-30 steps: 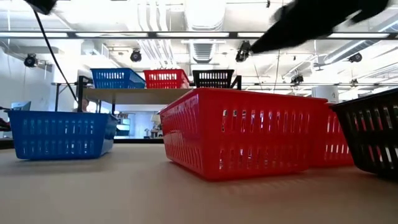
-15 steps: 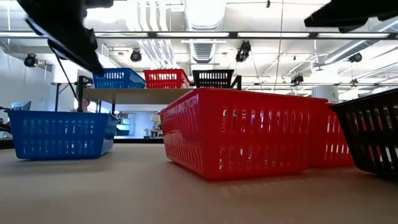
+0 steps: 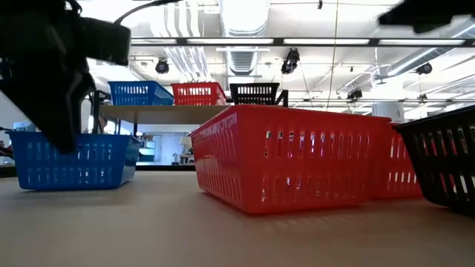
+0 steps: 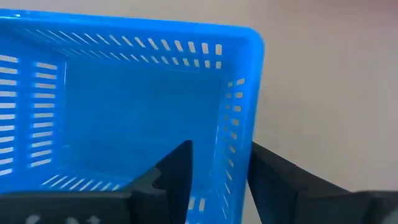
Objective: Stack baskets on shelf by color
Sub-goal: Stack the top blue bin on the blue bin on the shelf
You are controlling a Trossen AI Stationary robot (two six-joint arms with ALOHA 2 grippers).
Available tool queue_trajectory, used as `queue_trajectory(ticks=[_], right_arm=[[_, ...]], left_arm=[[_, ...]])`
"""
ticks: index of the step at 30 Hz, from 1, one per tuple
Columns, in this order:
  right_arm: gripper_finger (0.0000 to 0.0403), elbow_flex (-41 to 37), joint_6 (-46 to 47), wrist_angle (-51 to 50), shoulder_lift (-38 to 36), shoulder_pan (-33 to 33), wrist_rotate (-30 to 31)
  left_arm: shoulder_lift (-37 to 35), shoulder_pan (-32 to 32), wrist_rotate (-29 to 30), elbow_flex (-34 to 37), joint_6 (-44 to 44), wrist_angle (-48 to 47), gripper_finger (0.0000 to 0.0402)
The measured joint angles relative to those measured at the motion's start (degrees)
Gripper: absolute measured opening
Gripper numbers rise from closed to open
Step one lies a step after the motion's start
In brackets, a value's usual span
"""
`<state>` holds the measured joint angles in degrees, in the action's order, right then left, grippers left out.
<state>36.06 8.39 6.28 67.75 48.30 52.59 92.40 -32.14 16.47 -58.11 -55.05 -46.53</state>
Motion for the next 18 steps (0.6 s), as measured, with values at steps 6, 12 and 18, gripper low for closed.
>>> queue_trajectory(ticks=[6, 12, 18], right_arm=[[0.0085, 4.0, -6.6, 0.0, -0.2, 3.8, 0.0], [0.0077, 5.9, -9.5, -0.1, -0.2, 7.0, 0.0], [0.0079, 6.0, -10.5, -0.4, -1.0, 12.7, 0.1]], left_arm=[[1.5, 0.0, 0.1, 0.0, 1.5, 0.5, 0.0078], [1.4, -0.1, -0.3, -1.0, 7.4, 0.4, 0.0007], [-1.0, -2.5, -4.2, -7.9, 13.9, -8.4, 0.0001]])
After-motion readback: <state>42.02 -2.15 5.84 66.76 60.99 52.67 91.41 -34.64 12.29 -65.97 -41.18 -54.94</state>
